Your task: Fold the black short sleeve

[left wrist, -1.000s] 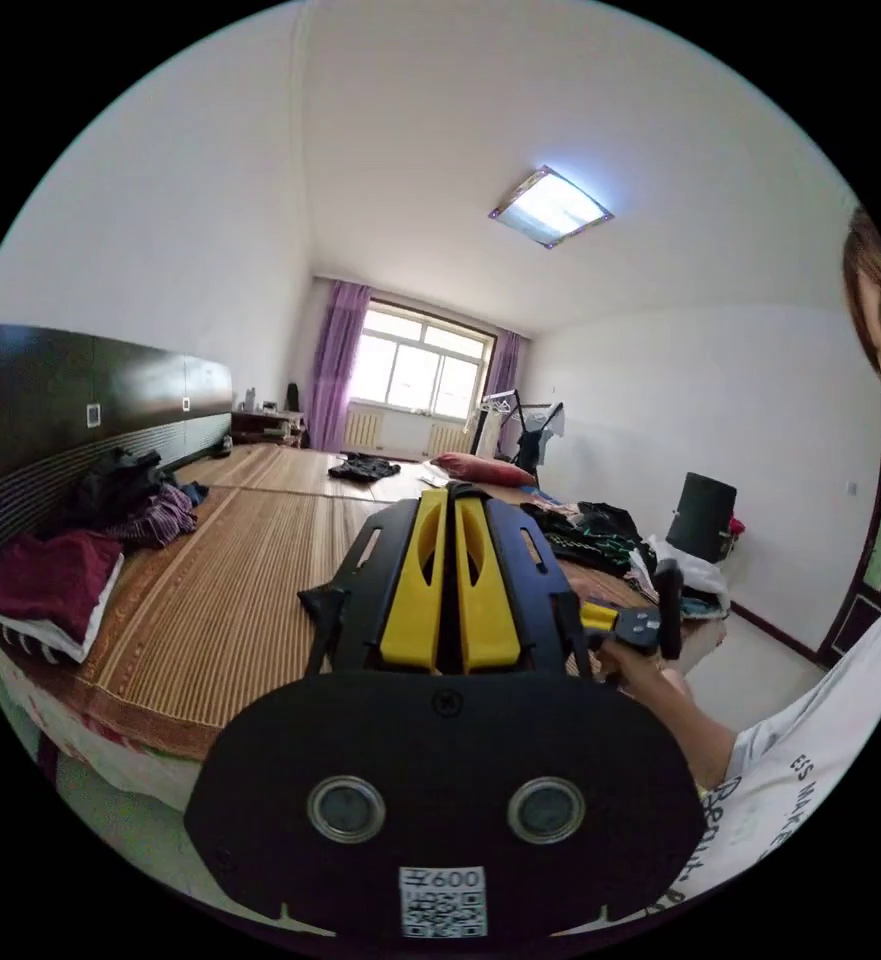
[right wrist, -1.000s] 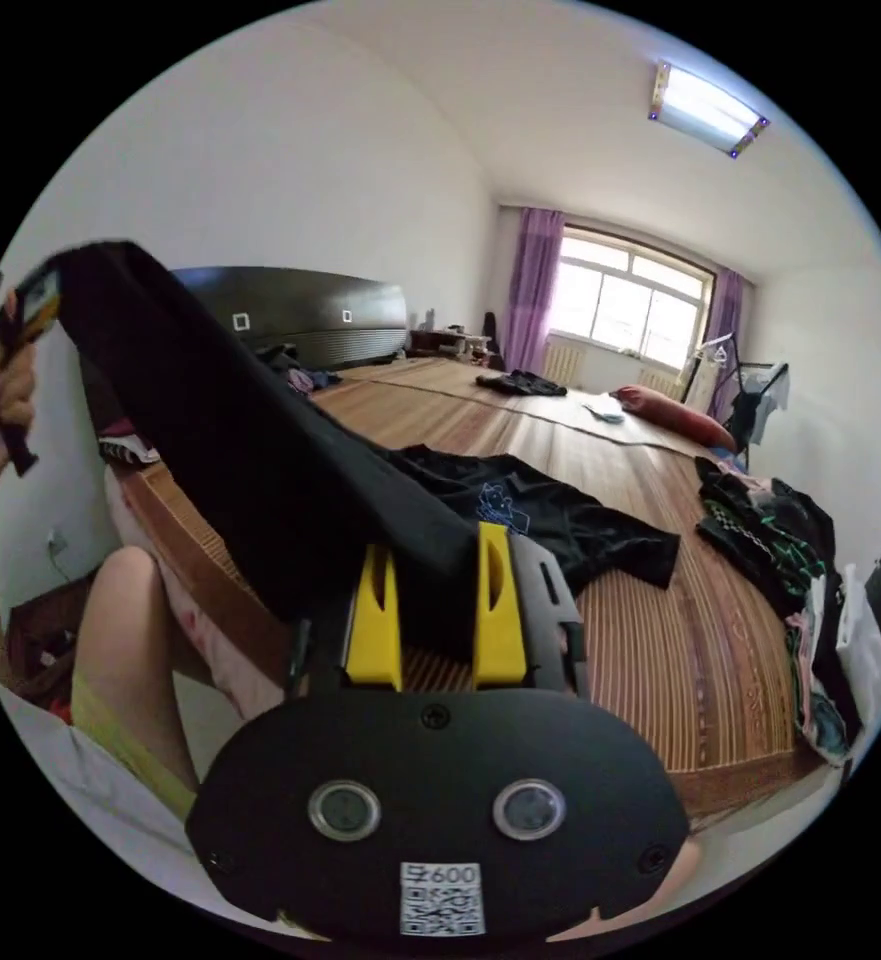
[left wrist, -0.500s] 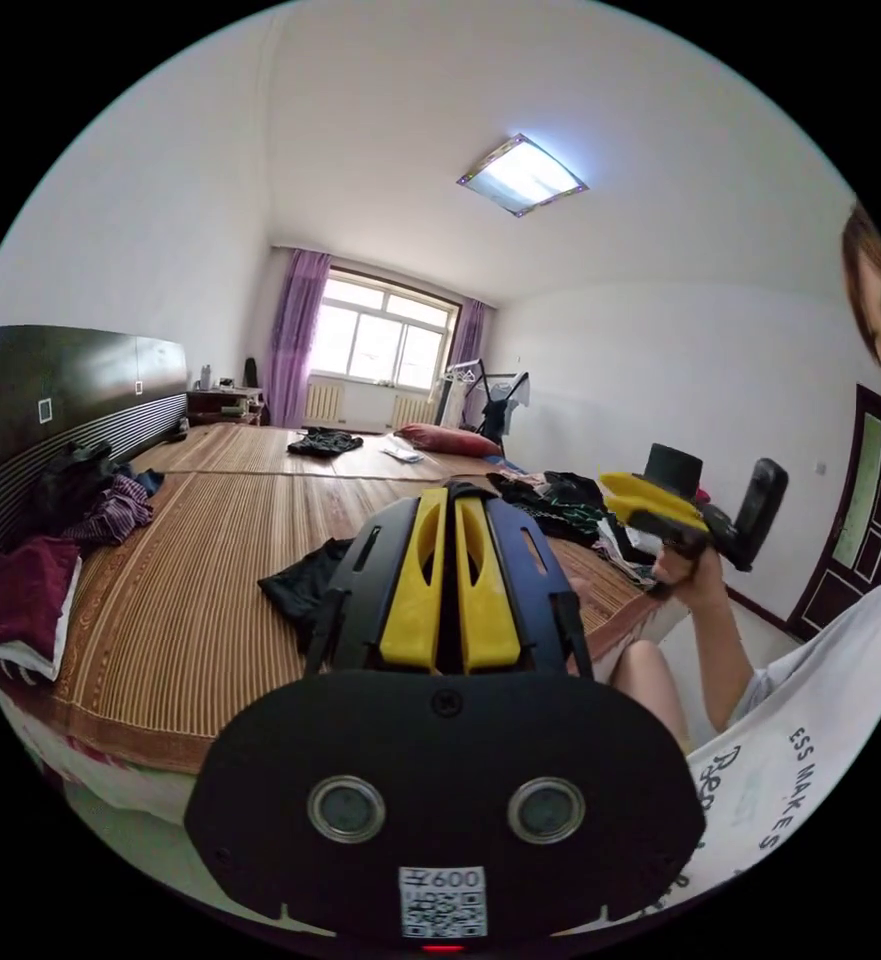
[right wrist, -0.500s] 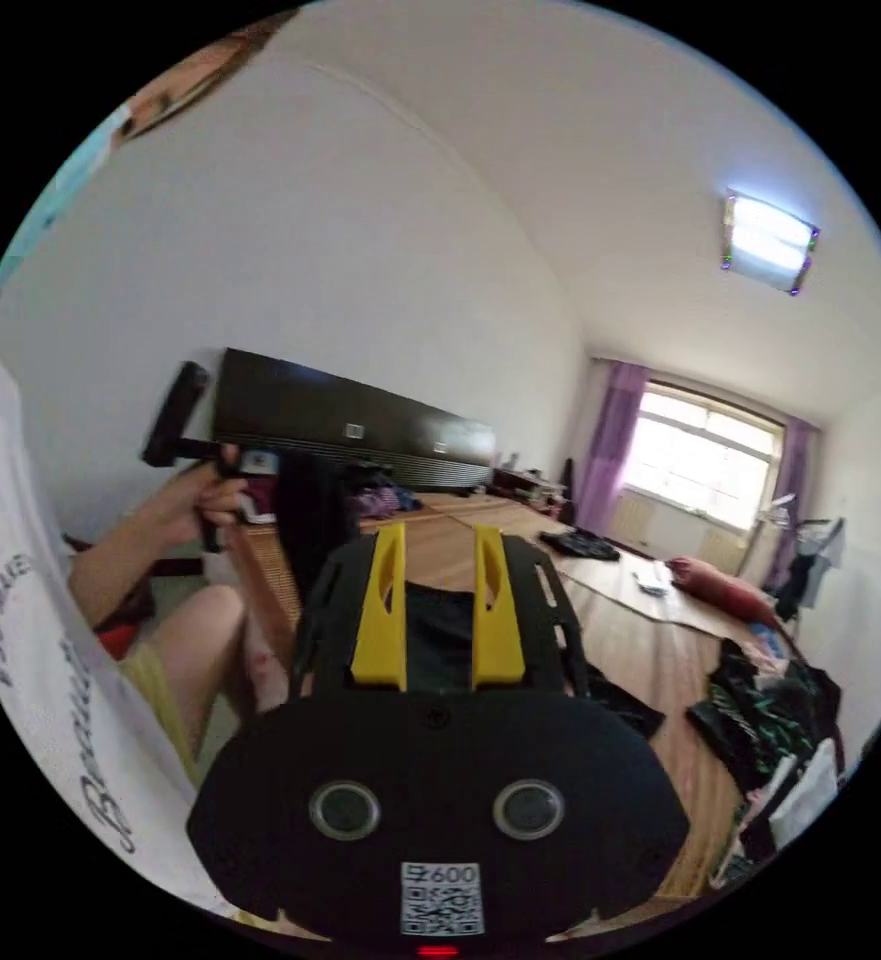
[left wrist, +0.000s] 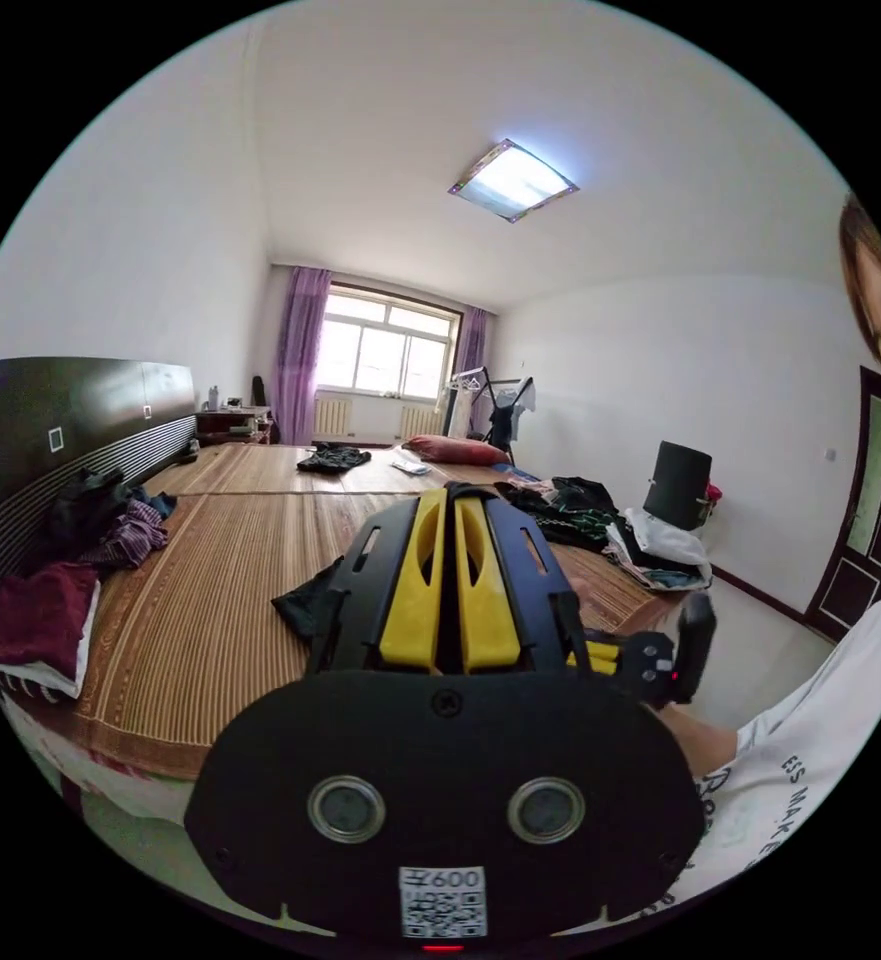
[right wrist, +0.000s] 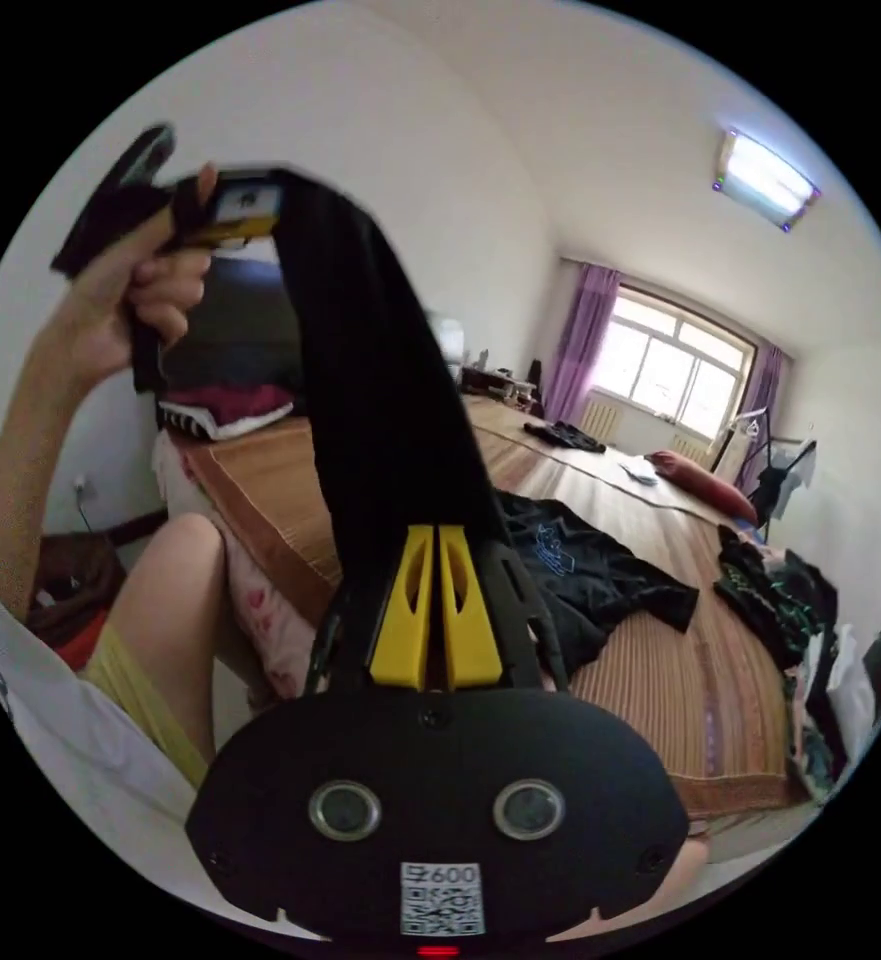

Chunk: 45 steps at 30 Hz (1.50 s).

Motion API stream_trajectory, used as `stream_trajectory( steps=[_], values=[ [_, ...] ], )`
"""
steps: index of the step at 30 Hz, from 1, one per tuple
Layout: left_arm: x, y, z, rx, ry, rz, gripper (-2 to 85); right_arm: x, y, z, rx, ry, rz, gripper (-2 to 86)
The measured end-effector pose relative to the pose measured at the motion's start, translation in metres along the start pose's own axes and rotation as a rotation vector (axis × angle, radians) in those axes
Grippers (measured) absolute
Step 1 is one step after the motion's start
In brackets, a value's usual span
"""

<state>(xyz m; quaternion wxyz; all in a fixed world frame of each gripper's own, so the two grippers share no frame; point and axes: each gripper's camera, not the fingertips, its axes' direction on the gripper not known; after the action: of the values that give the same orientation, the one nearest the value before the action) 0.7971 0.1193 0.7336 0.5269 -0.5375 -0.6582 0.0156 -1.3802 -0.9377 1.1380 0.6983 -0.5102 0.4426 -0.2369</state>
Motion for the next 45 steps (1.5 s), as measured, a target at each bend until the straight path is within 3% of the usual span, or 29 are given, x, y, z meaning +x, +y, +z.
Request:
stream_trajectory(
  steps=[4, 9, 11, 13, 15, 19, 21, 23, 24, 31, 35, 40, 43, 45],
  values=[
    [-0.001, 0.017, 0.021, -0.063, -0.127, 0.029, 2.2, 0.061, -0.033, -0.032, 0.075, -0.049, 0.126, -0.7],
    [0.003, 0.041, 0.050, -0.232, -0.225, 0.058, 5.2, 0.081, -0.077, -0.056, 0.145, 0.003, 0.078, -0.8],
    [0.004, 0.050, 0.052, -0.327, -0.361, 0.043, 11.1, 0.082, -0.099, -0.068, 0.189, -0.027, 0.053, -0.8],
    [0.002, 0.055, 0.035, -0.275, -0.439, -0.010, 14.6, 0.078, -0.115, -0.070, 0.188, -0.065, 0.028, -0.8],
    [-0.008, 0.057, 0.019, -0.239, -0.412, -0.089, 17.0, 0.067, -0.126, -0.069, 0.192, -0.038, -0.005, -0.8],
    [-0.048, 0.071, 0.002, -0.271, -0.133, -0.200, 17.6, 0.043, -0.142, -0.064, 0.210, 0.109, -0.067, -0.8],
    [-0.059, 0.081, -0.012, -0.324, -0.245, -0.267, 16.6, 0.044, -0.148, -0.062, 0.212, 0.125, -0.046, -0.8],
    [-0.041, 0.085, -0.029, -0.332, -0.459, -0.220, 17.5, 0.048, -0.157, -0.057, 0.197, 0.086, -0.025, -0.8],
    [-0.033, 0.084, -0.031, -0.321, -0.472, -0.205, 17.8, 0.048, -0.160, -0.056, 0.190, 0.072, -0.022, -0.8],
    [0.129, 0.074, 0.022, -0.226, -0.105, 0.051, 19.2, 0.004, -0.196, -0.037, 0.148, 0.100, -0.121, -0.8],
    [0.220, 0.089, 0.061, -0.227, -0.194, 0.271, 19.1, -0.008, -0.206, -0.044, 0.142, 0.077, -0.120, -0.8],
    [0.222, 0.110, 0.066, -0.286, -0.376, 0.357, 13.5, 0.005, -0.212, -0.062, 0.145, 0.092, -0.104, -0.8],
    [0.175, 0.108, 0.034, -0.273, -0.319, 0.296, 4.1, 0.019, -0.210, -0.070, 0.147, 0.085, -0.087, -0.8],
    [0.149, 0.092, 0.012, -0.272, -0.253, 0.238, 2.4, 0.027, -0.208, -0.073, 0.164, 0.031, -0.053, -0.8]
  ],
)
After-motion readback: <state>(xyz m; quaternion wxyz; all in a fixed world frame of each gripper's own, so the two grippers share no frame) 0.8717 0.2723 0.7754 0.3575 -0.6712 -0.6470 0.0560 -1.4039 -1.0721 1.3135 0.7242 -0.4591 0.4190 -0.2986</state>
